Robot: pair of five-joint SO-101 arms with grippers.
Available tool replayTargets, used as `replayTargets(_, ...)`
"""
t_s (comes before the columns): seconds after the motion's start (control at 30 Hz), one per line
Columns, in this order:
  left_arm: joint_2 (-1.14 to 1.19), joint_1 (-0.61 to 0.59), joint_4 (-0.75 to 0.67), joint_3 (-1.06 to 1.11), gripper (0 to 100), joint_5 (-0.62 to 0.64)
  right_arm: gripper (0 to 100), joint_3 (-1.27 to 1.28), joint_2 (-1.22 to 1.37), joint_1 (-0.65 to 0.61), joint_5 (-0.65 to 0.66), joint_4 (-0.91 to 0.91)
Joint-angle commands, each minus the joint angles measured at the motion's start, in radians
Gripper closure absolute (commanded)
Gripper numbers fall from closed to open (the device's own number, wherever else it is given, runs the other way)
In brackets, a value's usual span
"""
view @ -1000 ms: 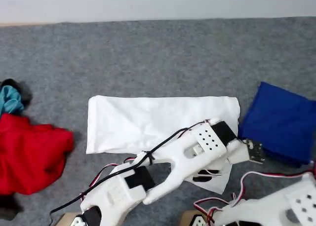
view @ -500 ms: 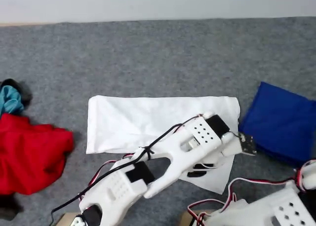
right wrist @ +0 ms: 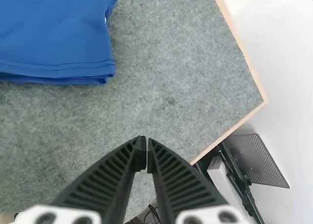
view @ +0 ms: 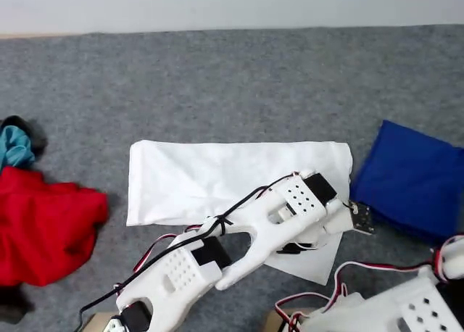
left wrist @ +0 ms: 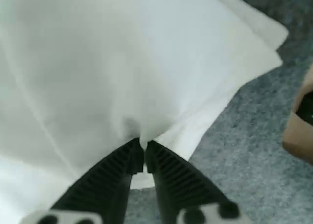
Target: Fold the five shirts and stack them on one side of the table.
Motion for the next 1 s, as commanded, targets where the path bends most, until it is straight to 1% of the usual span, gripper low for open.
replayTargets(0.0,-0.015,-0.009,0.048,-0.090,99,-0.008,98.2,-0.003,-0.005,-0.010,0.011,0.030)
replayTargets(0.13,-0.025,-0.038,0.058,-0.174,100,-0.006,98.2,-0.003,-0.005,-0.010,0.011,0.008)
replayTargets(0.3,-0.021,-0.129,0.057,-0.259,100,-0.009,98.2,-0.003,-0.005,-0.010,0.011,-0.005)
replayTargets(0.43,0.005,-0.196,0.055,-0.311,100,-0.055,98.1,-0.003,-0.004,-0.010,0.009,-0.005)
replayTargets(0.6,0.110,-0.270,0.054,-0.460,99,-0.057,98.0,-0.003,-0.004,-0.039,0.006,0.001)
replayTargets(0.8,0.265,-0.315,0.057,-0.645,99,-0.057,98.0,-0.002,-0.004,-0.070,0.003,0.004)
replayTargets(0.87,0.298,-0.327,0.057,-0.688,96,-0.057,98.0,-0.002,-0.004,-0.070,0.003,0.005)
replayTargets(0.97,0.322,-0.345,0.057,-0.733,87,-0.055,98.0,-0.002,-0.004,-0.070,0.003,0.005)
